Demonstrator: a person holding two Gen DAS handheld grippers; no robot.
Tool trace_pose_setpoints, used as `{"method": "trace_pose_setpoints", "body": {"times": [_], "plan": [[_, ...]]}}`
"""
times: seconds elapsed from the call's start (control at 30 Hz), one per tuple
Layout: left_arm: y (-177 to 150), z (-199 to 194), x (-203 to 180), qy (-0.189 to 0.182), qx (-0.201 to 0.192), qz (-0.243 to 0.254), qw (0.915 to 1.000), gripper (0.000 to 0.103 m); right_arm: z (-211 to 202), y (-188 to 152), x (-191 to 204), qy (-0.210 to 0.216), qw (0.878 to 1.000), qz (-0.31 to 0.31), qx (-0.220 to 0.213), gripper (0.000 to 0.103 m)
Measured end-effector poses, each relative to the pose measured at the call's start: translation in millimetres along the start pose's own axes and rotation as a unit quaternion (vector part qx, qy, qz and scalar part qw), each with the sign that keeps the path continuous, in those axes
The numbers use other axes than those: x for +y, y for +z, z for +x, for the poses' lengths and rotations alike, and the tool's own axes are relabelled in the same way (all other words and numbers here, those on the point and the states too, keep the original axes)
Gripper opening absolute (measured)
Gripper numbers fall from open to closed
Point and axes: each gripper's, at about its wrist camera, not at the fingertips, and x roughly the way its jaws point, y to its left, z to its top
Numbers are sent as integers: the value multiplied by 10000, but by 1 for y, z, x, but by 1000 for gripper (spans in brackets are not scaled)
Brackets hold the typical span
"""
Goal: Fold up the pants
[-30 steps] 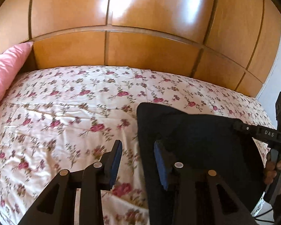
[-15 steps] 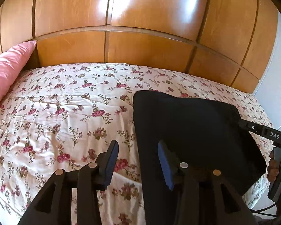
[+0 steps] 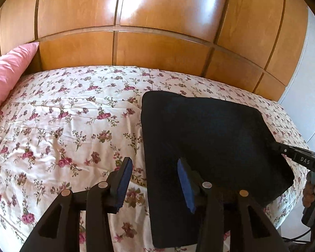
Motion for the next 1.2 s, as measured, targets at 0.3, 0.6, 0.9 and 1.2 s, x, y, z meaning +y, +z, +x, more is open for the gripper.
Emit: {"method": "trace_pose_setpoints", "body": {"times": [0.3,0.6,0.9,1.2], "plan": [[-6,0,4,-5,86,-69,9999,51,12,-8,-7,37,9998,201,30,7],[-5,-3,6,-51,78,-140,9999,52,8,-6,-6,56,9995,309,19,11],[-1,0,8,-102,101,-123,9998,53,2,-3,-5,404,9983,408,33,62],[4,6,8,-201,142,22,9997,60,10,1,-18,612,9964,569,162,69]]}}
